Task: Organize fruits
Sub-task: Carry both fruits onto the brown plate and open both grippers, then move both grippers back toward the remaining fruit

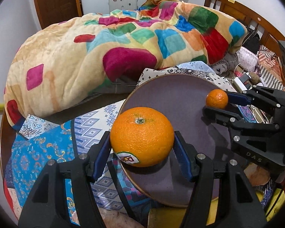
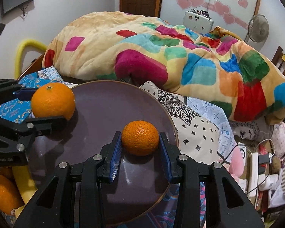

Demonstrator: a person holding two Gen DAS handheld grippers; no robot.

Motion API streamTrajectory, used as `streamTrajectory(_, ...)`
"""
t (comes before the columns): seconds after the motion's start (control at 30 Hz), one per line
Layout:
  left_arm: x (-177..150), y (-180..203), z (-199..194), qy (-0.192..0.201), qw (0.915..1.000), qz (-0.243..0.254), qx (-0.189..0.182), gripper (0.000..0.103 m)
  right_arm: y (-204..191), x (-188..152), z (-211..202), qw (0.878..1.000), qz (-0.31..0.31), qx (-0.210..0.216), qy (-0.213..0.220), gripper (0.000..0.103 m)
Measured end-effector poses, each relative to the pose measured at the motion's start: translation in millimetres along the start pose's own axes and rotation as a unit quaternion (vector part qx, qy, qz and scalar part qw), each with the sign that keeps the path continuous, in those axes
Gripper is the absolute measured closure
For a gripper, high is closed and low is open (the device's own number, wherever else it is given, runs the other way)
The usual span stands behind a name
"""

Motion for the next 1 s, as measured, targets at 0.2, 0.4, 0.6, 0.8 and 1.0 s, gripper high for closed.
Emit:
streamTrajectory(0.2,0.7,3.3,-2.9,0.000,1.0000,0.006,-0.002,0.038,3.5,3.3,-7.3,1.000,0.004,-0.010,0.017,0.050)
streamTrajectory(0.4,8.7,-1.2,-35.8,0.042,0.9991,-0.010,-0.003,0.029,6.4,5.7,-28.7,0.999,0.009,-0.017,0.039,0.049)
streamTrajectory(0.6,9.2,-13.0,-80.3,0.090,0.9956,-0.026,0.009,0.029,5.7,5.1,-60.5,0.997,0.020,-0.018,0.067,0.049)
streamTrajectory(0.8,-9.7,-16.2,-117.2,0.115,0.9928,-0.021,0.028,0.028,-2.6,-7.8,-93.3,0.996,0.018,-0.026,0.086,0.049)
streamTrajectory(1.0,-36.8,-13.1,-143.7,0.134,0.9902,-0.018,0.035,0.021,-12.1,-28.6,-120.9,0.994,0.016,-0.036,0.099,0.049)
Point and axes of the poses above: each gripper's, at about its wrist camera, not at the fingertips, and z roughly the way its jaws point, y to its right, x to its top, the point moved 10 cm from there along z, roughly the way its jaws point, and after that the axes turned 10 degrees about -z, right-handed, at the moved point
